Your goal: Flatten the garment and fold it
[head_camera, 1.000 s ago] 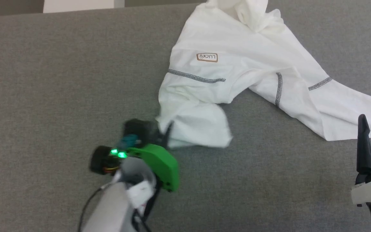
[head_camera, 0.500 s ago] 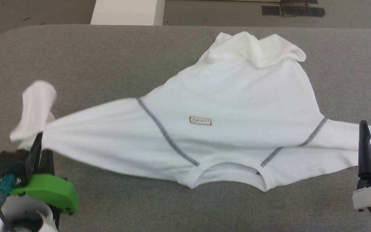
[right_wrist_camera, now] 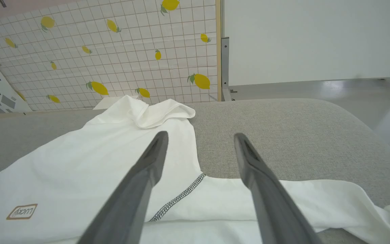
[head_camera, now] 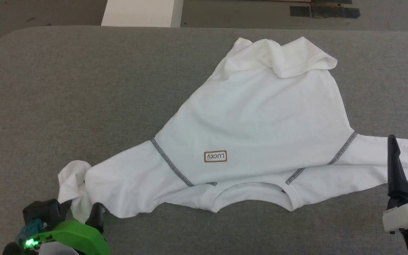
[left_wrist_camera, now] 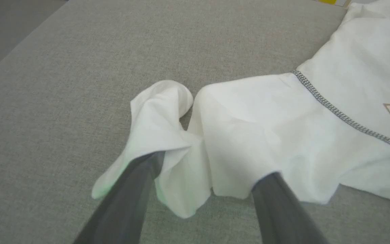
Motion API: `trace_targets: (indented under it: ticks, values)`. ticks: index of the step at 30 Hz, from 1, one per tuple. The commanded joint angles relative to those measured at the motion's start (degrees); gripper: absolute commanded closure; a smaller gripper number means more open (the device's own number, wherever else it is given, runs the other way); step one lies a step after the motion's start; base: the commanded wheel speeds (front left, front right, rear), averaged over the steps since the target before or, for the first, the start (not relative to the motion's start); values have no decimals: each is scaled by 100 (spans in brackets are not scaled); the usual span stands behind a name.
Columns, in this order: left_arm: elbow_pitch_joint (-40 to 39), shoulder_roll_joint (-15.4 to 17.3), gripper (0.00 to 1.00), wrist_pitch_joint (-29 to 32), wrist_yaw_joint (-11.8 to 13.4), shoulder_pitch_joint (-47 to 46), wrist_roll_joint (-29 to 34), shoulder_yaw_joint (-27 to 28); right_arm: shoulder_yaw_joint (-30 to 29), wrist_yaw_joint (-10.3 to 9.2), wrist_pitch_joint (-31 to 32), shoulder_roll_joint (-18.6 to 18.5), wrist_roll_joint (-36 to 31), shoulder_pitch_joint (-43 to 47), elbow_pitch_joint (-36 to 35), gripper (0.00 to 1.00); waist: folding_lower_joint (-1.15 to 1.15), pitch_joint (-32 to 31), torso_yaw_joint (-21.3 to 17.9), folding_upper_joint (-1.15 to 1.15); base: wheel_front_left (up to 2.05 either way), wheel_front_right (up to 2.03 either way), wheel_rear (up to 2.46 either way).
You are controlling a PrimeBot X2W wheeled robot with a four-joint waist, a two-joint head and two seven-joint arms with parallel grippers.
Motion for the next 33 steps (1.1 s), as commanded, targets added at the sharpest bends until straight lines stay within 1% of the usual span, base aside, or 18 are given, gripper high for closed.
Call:
trace_targets:
  ticks: [1, 3, 6, 8, 10, 11, 12, 14, 17, 19, 23, 27, 30, 31, 32, 33]
  values:
    - [-165, 12, 0, -62, -81, -172, -112, 48, -6, -9, 25, 3, -14, 41, -15, 0, 0, -10, -22, 0, 0, 0, 0]
    - [-560, 27, 0, -51, -142, -269, -230, 94, 0, -9, 43, 3, -4, 52, -30, 0, 0, 5, -44, 0, 0, 0, 0]
    - [-1100, 205, 0, 133, -254, -546, -227, 66, 22, -9, 52, 3, 28, 40, -63, 0, 0, 83, -87, 0, 0, 0, 0]
    - [-1301, 339, 0, 266, -328, -849, -152, 7, 45, -9, 46, 3, 43, 11, -85, 0, 0, 172, -125, 0, 0, 0, 0]
    - [-1325, 398, 0, 410, -420, -1211, -106, -131, 73, -9, 39, 3, 48, -34, -109, 0, 0, 288, -171, 0, 0, 0, 0]
    - [-1213, 485, 0, 511, -556, -1613, 86, -375, 102, -9, 41, 3, 37, -88, -126, 0, 0, 409, -227, 0, 0, 0, 0]
    - [-1130, 444, 0, 520, -608, -1805, 115, -491, 106, -9, 40, 3, 32, -113, -133, 0, 0, 461, -247, 0, 0, 0, 0]
    - [-829, 442, 0, 600, -798, -2213, 279, -824, 122, -9, 44, 3, 12, -173, -150, 0, 0, 587, -306, 0, 0, 0, 0]
    - [-214, 387, 0, 766, -1140, -2806, 376, -1301, 162, -9, 56, 3, -9, -273, -182, 0, 0, 797, -411, 0, 0, 0, 0]
    - [206, 358, 0, 877, -1285, -3144, 376, -1538, 195, -9, 66, 3, -13, -331, -198, 0, 0, 927, -487, 0, 0, 0, 0]
    - [1020, 364, 0, 976, -1433, -3704, 301, -1821, 210, -9, 64, 3, -12, -407, -213, 0, 0, 1145, -608, 0, 0, 0, 0]
    - [1751, 458, 0, 1022, -1482, -4065, 315, -2003, 253, -9, 35, 3, 13, -455, -212, 0, 0, 1307, -704, 0, 0, 0, 0]
    - [2206, 466, 0, 1106, -1507, -4229, 239, -2179, 258, -9, 8, 3, 22, -476, -198, 0, 0, 1364, -727, 0, 0, 0, 0]
    - [2336, 508, 69, 1117, -1514, -4314, 266, -2274, 268, -9, 6, 3, 24, -488, -190, 0, 0, 1376, -739, 0, 0, 0, 0]
    - [2413, 522, 100, 1086, -1517, -4378, 257, -2311, 277, -9, 7, 3, 37, -500, -184, 0, 0, 1383, -749, 0, 0, 0, 0]
    - [2493, 528, 100, 1082, -1521, -4451, 209, -2346, 283, -9, 8, 3, 54, -517, -180, 0, 0, 1388, -761, 0, 0, 0, 0]
